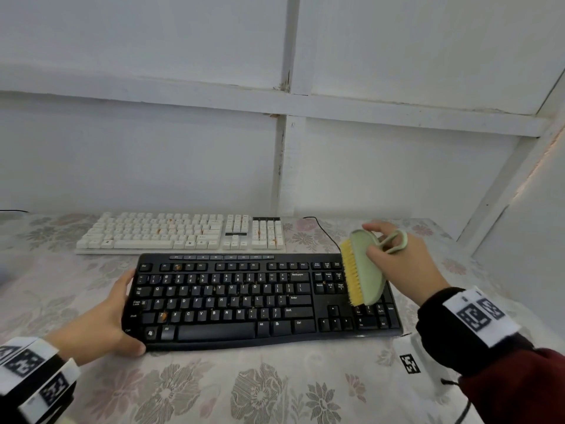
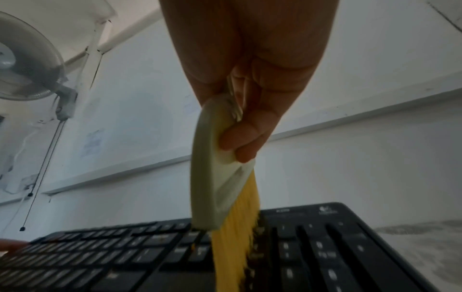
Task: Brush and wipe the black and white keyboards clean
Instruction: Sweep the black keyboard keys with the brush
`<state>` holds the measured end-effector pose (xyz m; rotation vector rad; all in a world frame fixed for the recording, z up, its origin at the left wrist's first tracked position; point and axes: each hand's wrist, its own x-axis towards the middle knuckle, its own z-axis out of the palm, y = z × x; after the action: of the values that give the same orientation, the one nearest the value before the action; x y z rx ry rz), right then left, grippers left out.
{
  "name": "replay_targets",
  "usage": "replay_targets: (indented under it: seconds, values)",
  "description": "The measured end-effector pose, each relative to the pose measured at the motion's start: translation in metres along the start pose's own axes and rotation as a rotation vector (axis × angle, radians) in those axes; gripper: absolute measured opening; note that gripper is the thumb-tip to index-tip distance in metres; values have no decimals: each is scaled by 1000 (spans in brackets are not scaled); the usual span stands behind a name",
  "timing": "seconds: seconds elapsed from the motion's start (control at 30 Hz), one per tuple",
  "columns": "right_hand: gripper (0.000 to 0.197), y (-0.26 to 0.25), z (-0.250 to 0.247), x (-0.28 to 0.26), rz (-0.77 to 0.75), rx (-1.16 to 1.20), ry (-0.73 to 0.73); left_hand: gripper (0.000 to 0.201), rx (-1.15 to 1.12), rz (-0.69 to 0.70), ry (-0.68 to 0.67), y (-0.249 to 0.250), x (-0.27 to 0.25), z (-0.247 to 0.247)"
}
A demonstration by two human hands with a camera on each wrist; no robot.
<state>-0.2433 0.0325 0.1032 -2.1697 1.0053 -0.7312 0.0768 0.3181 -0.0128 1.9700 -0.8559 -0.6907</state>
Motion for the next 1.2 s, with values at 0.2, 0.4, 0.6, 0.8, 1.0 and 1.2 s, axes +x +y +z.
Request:
replay_targets:
  seconds: [0.2, 0.4, 0.6, 0.8, 1.0, 1.2]
  values:
    - [30, 16, 4, -36, 58, -41, -132, 119, 2, -20, -3, 5, -2, 1]
    - [29, 13, -16, -31, 61, 17, -75, 120, -14, -36, -9, 10, -3, 2]
    - [34, 5, -2, -8, 11, 37, 12, 124, -8, -47, -12, 8, -4, 2]
    - [29, 17, 2, -34, 39, -30, -111, 130, 14, -62, -29, 6, -3, 0]
    - [29, 13, -17, -38, 27, -2, -114, 130, -10, -77, -23, 6, -3, 2]
    - [35, -1, 0, -1, -39, 64, -5, 131, -2, -79, -26, 4, -2, 1]
